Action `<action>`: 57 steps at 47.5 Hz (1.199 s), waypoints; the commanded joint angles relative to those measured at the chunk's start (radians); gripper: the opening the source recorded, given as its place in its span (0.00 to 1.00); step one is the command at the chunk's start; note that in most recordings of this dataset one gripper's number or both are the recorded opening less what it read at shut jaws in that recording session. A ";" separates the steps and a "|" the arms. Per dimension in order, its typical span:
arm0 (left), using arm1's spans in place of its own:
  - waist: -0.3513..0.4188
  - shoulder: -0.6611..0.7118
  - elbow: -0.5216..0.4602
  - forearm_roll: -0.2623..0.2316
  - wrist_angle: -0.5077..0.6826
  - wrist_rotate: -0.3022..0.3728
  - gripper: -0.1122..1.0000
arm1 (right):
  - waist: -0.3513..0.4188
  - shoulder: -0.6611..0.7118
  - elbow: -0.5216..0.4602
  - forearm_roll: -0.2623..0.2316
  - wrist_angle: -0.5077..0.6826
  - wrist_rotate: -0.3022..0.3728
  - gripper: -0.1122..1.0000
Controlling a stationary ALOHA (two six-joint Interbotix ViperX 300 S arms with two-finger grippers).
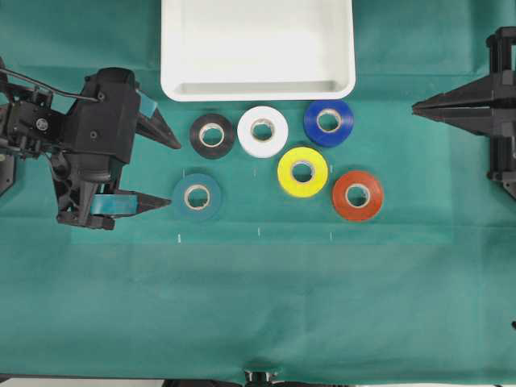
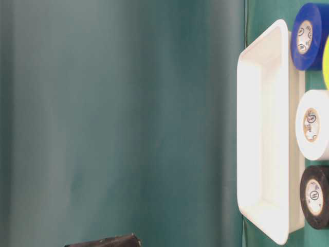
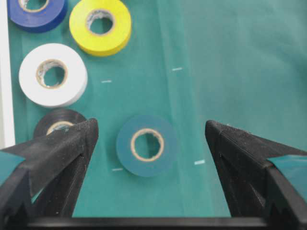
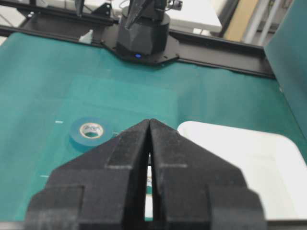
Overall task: Pick up the tape from a random location and place it into the white case.
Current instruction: 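Move the open left gripper toward the teal tape roll, then lower the left gripper over the teal tape roll's center hole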
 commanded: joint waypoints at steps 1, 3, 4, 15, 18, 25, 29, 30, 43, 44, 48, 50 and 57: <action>-0.003 -0.006 -0.011 0.003 -0.006 0.000 0.98 | -0.002 0.006 -0.028 0.002 -0.003 0.002 0.10; -0.005 -0.006 -0.008 0.003 -0.008 0.000 0.98 | 0.000 0.006 -0.028 0.002 -0.003 0.002 0.10; -0.005 -0.006 -0.006 0.003 -0.008 0.000 0.98 | 0.000 0.006 -0.028 0.002 -0.003 0.002 0.10; -0.026 0.054 0.031 0.003 -0.017 -0.005 0.98 | -0.002 0.006 -0.028 0.002 -0.003 0.000 0.10; -0.037 0.077 0.038 0.003 -0.038 -0.005 0.98 | -0.002 0.006 -0.028 0.003 -0.003 0.000 0.10; -0.057 0.120 0.061 0.003 -0.114 -0.005 0.98 | -0.002 0.006 -0.029 0.003 -0.003 0.000 0.10; -0.058 0.149 0.087 0.003 -0.153 -0.006 0.98 | 0.000 0.006 -0.028 0.002 -0.003 0.000 0.10; -0.058 0.155 0.094 0.003 -0.163 -0.006 0.98 | 0.000 0.006 -0.028 0.002 -0.003 0.000 0.10; -0.057 0.236 0.166 0.003 -0.302 -0.006 0.98 | -0.002 0.006 -0.028 0.003 -0.005 0.000 0.10; -0.057 0.241 0.169 0.003 -0.307 -0.006 0.98 | -0.002 0.006 -0.028 0.002 -0.005 0.000 0.10; -0.057 0.256 0.178 0.003 -0.313 -0.005 0.98 | 0.000 0.006 -0.029 0.002 -0.005 0.000 0.10; -0.057 0.262 0.181 0.005 -0.314 -0.005 0.98 | -0.002 0.006 -0.028 0.002 -0.005 0.000 0.10; -0.054 0.285 0.193 0.003 -0.322 -0.006 0.98 | -0.002 0.006 -0.028 0.002 -0.003 0.000 0.10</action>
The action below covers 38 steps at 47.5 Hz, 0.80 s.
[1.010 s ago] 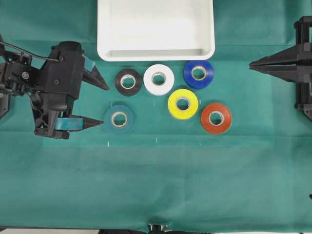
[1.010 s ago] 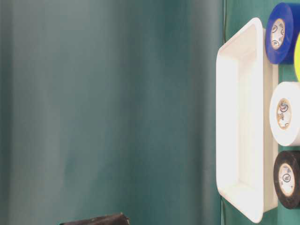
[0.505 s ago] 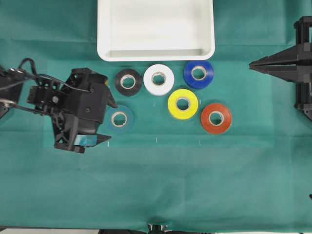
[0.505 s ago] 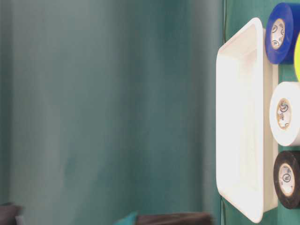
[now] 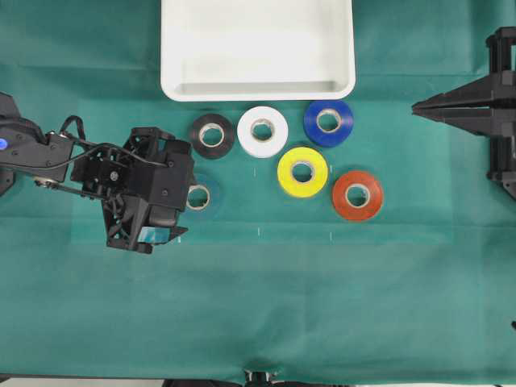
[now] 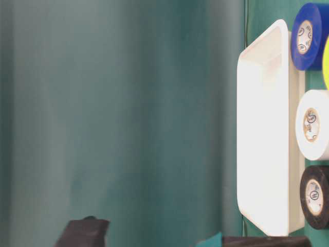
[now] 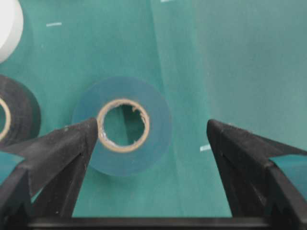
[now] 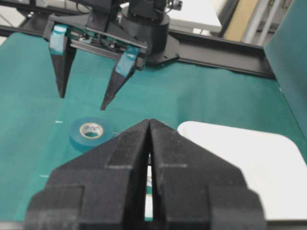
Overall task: Pick up the tape from a random location and place it into the white case.
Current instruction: 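Lower the left gripper over the teal tape roll's center hole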
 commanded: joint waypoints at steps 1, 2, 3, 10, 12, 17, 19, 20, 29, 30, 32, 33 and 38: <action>0.002 0.006 0.009 0.002 -0.012 0.002 0.98 | -0.002 0.006 -0.029 0.002 -0.005 0.000 0.10; 0.002 0.009 0.009 0.002 -0.014 0.002 0.98 | -0.002 0.006 -0.029 0.002 -0.005 0.000 0.10; 0.002 0.014 0.009 0.002 -0.017 0.000 0.98 | 0.000 0.006 -0.029 0.002 -0.005 0.000 0.10; -0.002 0.038 0.002 0.002 -0.035 0.002 0.98 | -0.002 0.008 -0.029 0.002 -0.005 0.000 0.10; -0.002 0.046 0.000 0.002 -0.041 0.002 0.98 | -0.002 0.008 -0.028 0.002 -0.005 -0.002 0.10; -0.002 0.067 0.000 0.002 -0.054 0.002 0.98 | -0.002 0.008 -0.028 0.002 -0.005 -0.002 0.10; -0.002 0.075 0.002 0.002 -0.057 0.002 0.98 | -0.002 0.008 -0.028 0.002 -0.005 -0.002 0.10; -0.002 0.078 0.002 0.002 -0.058 0.002 0.98 | -0.002 0.008 -0.028 0.000 -0.005 -0.002 0.10; -0.002 0.101 0.008 0.002 -0.087 0.002 0.98 | -0.002 0.009 -0.028 0.000 -0.005 -0.003 0.10; -0.002 0.103 0.008 0.002 -0.092 0.002 0.98 | -0.002 0.009 -0.028 0.000 -0.005 -0.003 0.10; -0.002 0.110 0.008 0.002 -0.098 0.002 0.98 | -0.002 0.009 -0.028 0.000 -0.005 -0.003 0.10; -0.002 0.114 0.008 0.002 -0.101 0.002 0.98 | -0.003 0.009 -0.028 0.000 -0.005 -0.003 0.10; -0.003 0.129 0.008 0.002 -0.101 0.002 0.98 | -0.006 0.009 -0.028 0.000 -0.005 -0.003 0.10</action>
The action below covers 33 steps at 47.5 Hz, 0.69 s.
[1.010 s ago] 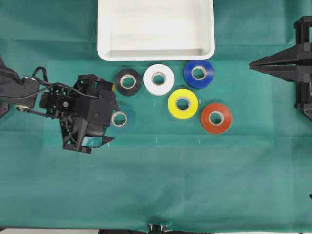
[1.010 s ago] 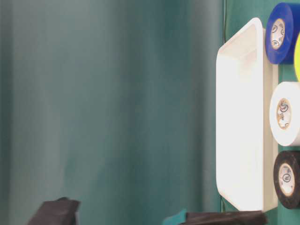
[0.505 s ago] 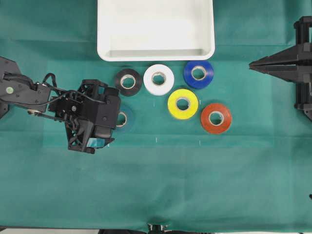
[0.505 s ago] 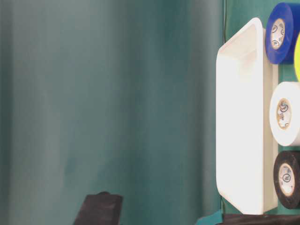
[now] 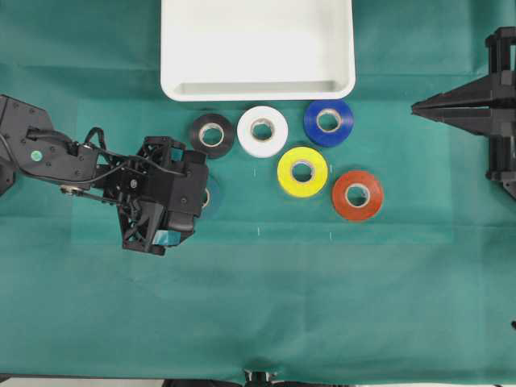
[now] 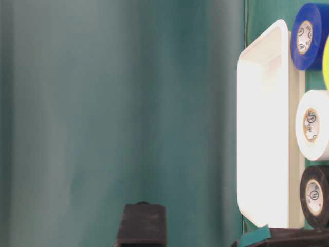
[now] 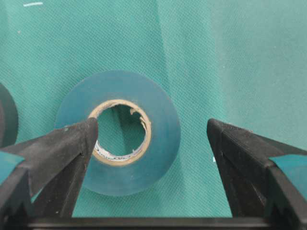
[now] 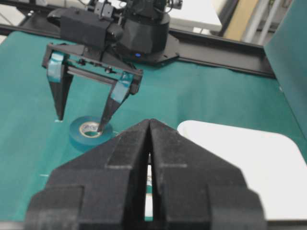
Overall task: Pick up the tape from a random location and place it into the white case.
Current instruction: 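Lower the left gripper over the teal tape roll's center hole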
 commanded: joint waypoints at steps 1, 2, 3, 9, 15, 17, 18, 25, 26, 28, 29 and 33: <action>-0.002 0.000 0.005 0.003 -0.008 0.002 0.98 | -0.006 0.006 -0.026 0.000 -0.003 -0.002 0.10; -0.002 0.002 0.006 0.003 -0.008 0.002 0.98 | -0.008 0.006 -0.028 0.000 -0.003 -0.002 0.10; -0.002 0.005 0.006 0.003 -0.008 0.002 0.97 | -0.009 0.006 -0.026 0.000 -0.003 -0.002 0.10; -0.002 0.020 0.008 0.003 -0.008 0.002 0.97 | -0.014 0.008 -0.026 0.000 -0.003 -0.002 0.10; -0.002 0.041 0.009 0.003 -0.008 0.002 0.97 | -0.017 0.006 -0.026 -0.002 -0.003 -0.002 0.10; -0.002 0.049 0.009 0.002 -0.008 0.002 0.97 | -0.017 0.006 -0.026 0.000 -0.003 -0.002 0.10; -0.002 0.055 0.009 0.003 -0.008 0.002 0.97 | -0.018 0.006 -0.026 -0.002 -0.003 -0.002 0.10; -0.002 0.061 0.009 0.003 -0.008 0.002 0.97 | -0.023 0.006 -0.026 -0.002 -0.003 -0.002 0.10; -0.002 0.063 0.009 0.003 -0.008 0.002 0.97 | -0.023 0.006 -0.026 -0.002 -0.003 -0.002 0.10; -0.003 0.063 0.011 0.003 -0.008 0.002 0.97 | -0.025 0.006 -0.026 -0.002 -0.003 -0.002 0.10; -0.002 0.063 0.011 0.003 -0.008 0.002 0.97 | -0.025 0.008 -0.026 -0.002 -0.003 -0.002 0.10; -0.003 0.061 0.011 0.003 -0.008 0.002 0.97 | -0.025 0.008 -0.026 -0.002 -0.003 -0.003 0.10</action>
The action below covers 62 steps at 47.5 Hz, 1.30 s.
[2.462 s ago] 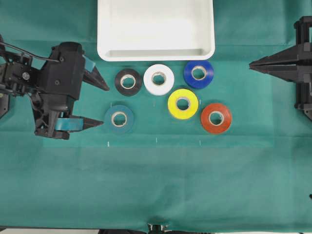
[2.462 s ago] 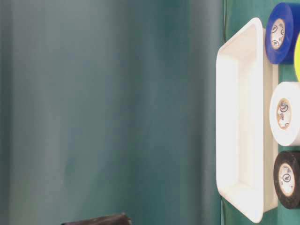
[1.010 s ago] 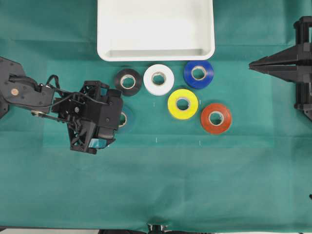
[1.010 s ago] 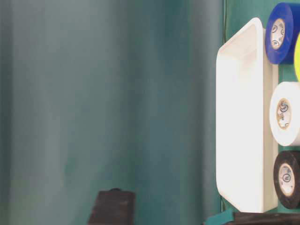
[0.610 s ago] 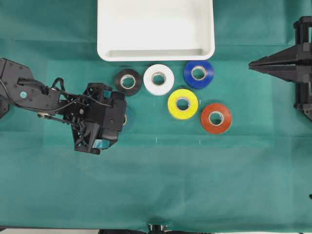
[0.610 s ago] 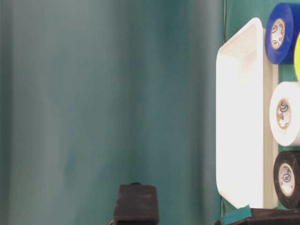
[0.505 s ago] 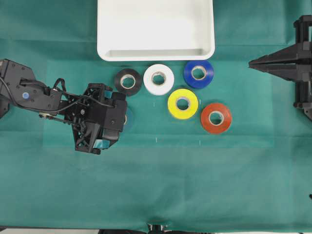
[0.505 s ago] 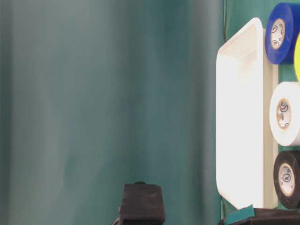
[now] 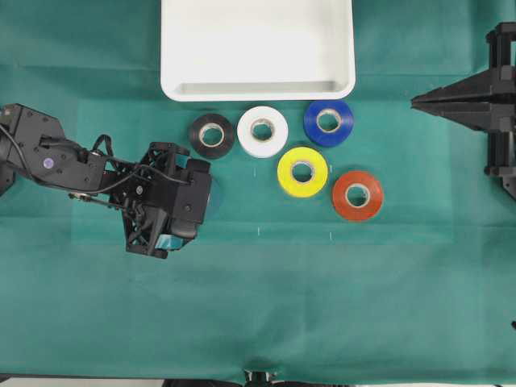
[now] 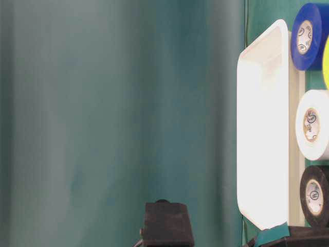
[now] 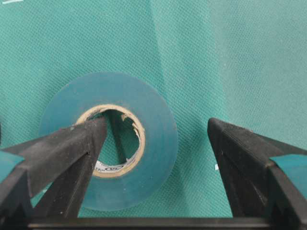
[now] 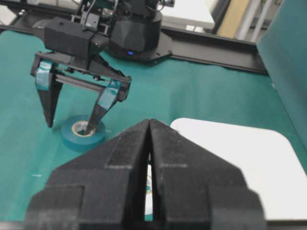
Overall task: Pick up the tape from a random location and place it into the white case.
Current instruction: 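Lower the left gripper over the teal tape roll's center hole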
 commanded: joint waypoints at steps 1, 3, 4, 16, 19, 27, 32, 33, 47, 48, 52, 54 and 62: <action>0.005 -0.003 0.012 -0.003 0.006 -0.003 0.97 | -0.003 0.008 -0.026 -0.002 -0.005 -0.002 0.10; 0.005 -0.003 0.011 -0.003 0.006 -0.005 0.97 | -0.003 0.006 -0.026 -0.002 -0.005 -0.002 0.10; 0.005 -0.002 0.011 -0.003 0.006 -0.005 0.97 | -0.003 0.006 -0.026 -0.002 -0.005 -0.002 0.10; 0.005 -0.003 0.008 -0.003 0.011 -0.003 0.91 | -0.003 0.008 -0.026 -0.002 -0.005 -0.002 0.10; 0.008 -0.006 0.008 -0.003 0.012 -0.003 0.82 | -0.003 0.006 -0.028 -0.002 -0.005 -0.002 0.10; 0.009 -0.011 0.014 -0.003 0.021 0.000 0.40 | -0.003 0.008 -0.028 -0.002 -0.005 -0.002 0.10; 0.008 -0.011 0.006 -0.003 0.028 0.000 0.32 | -0.003 0.008 -0.026 -0.002 -0.005 -0.002 0.10; 0.008 -0.011 0.006 -0.003 0.029 0.000 0.32 | -0.003 0.006 -0.026 -0.002 -0.005 -0.002 0.10; 0.005 -0.011 -0.006 -0.003 0.029 -0.002 0.32 | -0.003 0.008 -0.026 -0.002 -0.005 0.000 0.10; 0.003 -0.011 -0.008 -0.003 0.029 -0.002 0.32 | -0.003 0.008 -0.026 -0.002 -0.005 0.000 0.10; 0.005 -0.011 -0.009 -0.003 0.029 -0.002 0.32 | -0.003 0.008 -0.026 -0.002 -0.005 0.000 0.10; 0.005 -0.012 -0.011 -0.003 0.029 -0.003 0.32 | -0.003 0.008 -0.026 -0.002 -0.005 0.000 0.10; 0.005 -0.012 -0.012 -0.003 0.029 -0.003 0.32 | -0.003 0.008 -0.026 -0.002 -0.002 0.000 0.10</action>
